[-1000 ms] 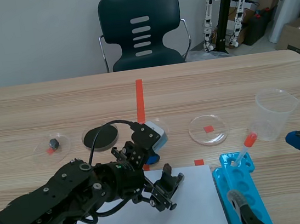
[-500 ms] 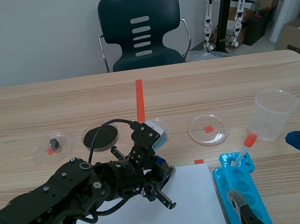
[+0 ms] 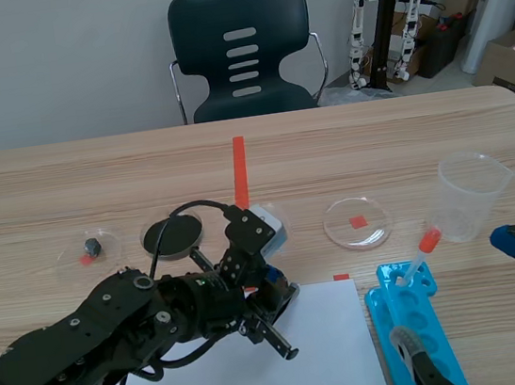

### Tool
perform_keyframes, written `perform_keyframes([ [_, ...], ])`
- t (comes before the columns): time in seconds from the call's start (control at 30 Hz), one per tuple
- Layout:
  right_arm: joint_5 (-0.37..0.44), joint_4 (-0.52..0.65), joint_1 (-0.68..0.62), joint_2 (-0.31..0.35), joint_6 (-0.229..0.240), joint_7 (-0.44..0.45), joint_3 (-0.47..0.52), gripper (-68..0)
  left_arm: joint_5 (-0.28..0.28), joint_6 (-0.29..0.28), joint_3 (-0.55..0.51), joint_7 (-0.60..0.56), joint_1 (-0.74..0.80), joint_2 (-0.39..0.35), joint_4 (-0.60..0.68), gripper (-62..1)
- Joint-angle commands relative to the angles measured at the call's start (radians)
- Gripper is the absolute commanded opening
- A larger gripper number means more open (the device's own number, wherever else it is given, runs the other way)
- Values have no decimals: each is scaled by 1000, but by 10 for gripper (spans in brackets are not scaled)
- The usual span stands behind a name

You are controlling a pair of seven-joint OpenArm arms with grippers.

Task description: Pick up the right mineral with the left hand

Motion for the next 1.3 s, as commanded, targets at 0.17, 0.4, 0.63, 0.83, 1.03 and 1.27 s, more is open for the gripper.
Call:
perform_keyframes([
  [0.17, 8, 11, 0, 5, -3, 15, 6, -52, -10, -5, -10, -16, 50, -91, 205, -511],
  [0.4, 8, 11, 0, 5, -3, 15, 6, -52, -14, -9, -136, -18, 195, -196, 434, -510],
  [0.63, 8, 11, 0, 5, -3, 15, 6, -52, -14, -9, -356, -6, 373, -253, 628, -511],
  [0.83, 8, 11, 0, 5, -3, 15, 6, -52, -14, -8, -526, -7, 560, -296, 800, -511],
  [1.03, 8, 11, 0, 5, -3, 14, 6, -52, -14, -9, -591, -16, 731, -322, 960, -511],
  [1.27, 8, 11, 0, 5, -3, 14, 6, -52, 17, -9, -612, -67, 917, -323, 1115, -511],
])
